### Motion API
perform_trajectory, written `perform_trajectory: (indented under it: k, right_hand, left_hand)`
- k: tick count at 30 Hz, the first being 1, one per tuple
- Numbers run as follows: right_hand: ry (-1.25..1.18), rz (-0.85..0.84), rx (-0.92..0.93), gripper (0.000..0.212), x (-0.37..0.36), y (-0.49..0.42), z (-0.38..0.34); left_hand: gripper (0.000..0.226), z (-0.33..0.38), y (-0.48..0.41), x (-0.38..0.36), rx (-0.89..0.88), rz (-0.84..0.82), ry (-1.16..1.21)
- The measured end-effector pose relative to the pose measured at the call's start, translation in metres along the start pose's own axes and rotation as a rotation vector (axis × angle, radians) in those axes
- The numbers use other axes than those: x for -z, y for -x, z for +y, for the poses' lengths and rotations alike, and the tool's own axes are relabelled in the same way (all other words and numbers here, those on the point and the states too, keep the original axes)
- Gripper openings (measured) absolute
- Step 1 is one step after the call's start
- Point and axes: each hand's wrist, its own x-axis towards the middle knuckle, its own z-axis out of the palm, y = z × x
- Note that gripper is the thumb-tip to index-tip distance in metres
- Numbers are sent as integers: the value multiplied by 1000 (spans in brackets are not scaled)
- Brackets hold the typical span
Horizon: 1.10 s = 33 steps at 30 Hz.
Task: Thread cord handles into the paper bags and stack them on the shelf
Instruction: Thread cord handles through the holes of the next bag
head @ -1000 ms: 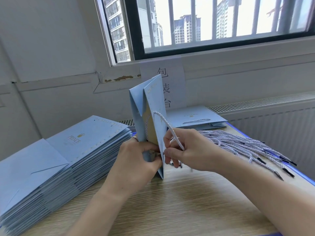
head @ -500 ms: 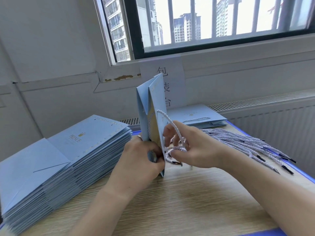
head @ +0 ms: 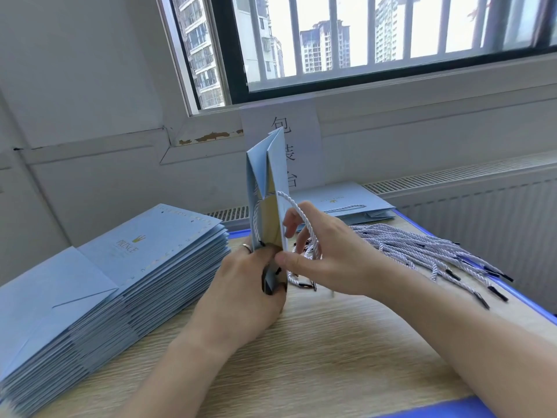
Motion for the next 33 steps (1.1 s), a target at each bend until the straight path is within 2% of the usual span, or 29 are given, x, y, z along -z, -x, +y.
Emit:
perform_trajectory:
  k: [3,8,10,16,18,21,25,29,33]
  right_hand:
    - [-3,10,7,33,0,0,0]
    - [-28,23,12,33,-2,0,-3]
    - [-26,46,7,33,-2,-1,-4]
    - [-43,114,14,29,-1,-2,-3]
    - [-47,142,37,31,-1,-3,-4]
    - [-39,206,54,42,1,-5,-5]
    - [-12,264,40,30,3,-5,-2]
    - [20,264,70,30,0,-5,-4]
    - [16,248,85,30,-4,-7,-8]
  left_hand:
    - [12,0,-1,-3,35,24,90]
    - [15,-1,-4,-6,59,85,78]
    - [21,-1,-3,-8,47,67,36]
    - [14,-1,-1,-12,-16,-6,-57]
    - [9,-2,0,-9,-56,39,-72]
    - [25,1,2,-3,-113,118,-42]
    - [13,9,2,5,-243,258,13]
    - [19,12,1,5,-298,388,24]
    - [29,16,-2,5,-207,513,-3]
